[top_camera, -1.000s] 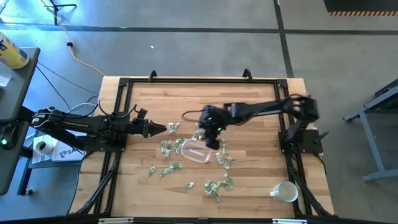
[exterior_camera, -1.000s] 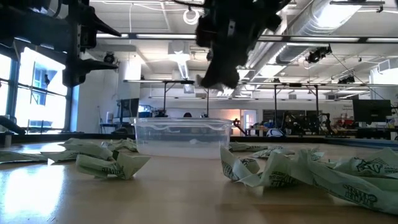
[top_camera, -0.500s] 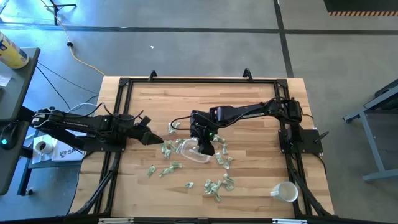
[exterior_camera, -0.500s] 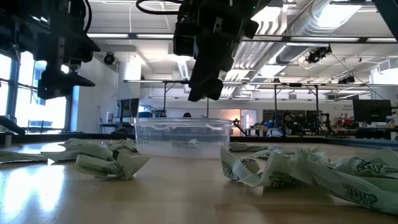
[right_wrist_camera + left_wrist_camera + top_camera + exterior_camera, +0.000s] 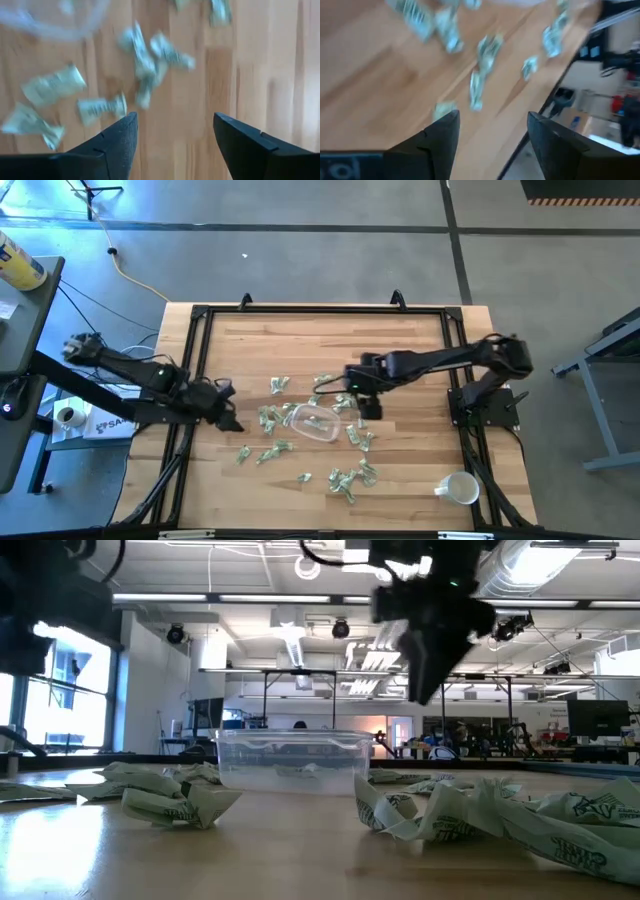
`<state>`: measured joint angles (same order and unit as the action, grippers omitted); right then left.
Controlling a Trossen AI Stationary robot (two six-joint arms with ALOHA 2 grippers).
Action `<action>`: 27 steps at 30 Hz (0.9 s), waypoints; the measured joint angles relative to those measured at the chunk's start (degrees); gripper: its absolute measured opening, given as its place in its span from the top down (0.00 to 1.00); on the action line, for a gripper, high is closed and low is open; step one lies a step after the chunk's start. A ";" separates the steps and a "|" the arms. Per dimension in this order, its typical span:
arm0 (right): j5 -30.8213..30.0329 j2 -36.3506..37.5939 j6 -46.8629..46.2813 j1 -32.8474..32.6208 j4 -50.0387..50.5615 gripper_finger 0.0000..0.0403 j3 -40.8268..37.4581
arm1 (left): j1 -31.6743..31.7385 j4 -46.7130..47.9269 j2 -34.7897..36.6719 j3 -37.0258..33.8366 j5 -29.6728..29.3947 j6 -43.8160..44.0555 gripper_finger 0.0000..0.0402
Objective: Pick and place Stevia / Truvia into bins
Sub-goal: Put the green stevia packet into the transparent bin
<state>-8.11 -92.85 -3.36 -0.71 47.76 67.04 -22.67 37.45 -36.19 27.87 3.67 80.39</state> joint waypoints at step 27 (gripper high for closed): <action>-2.91 8.58 -6.58 -2.78 -10.87 0.38 -15.47 | -14.85 -10.51 -46.20 6.82 -1.43 22.27 0.28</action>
<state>-11.03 -84.27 -9.94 -3.49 36.90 51.57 -37.52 26.94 -82.39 34.70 2.24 102.65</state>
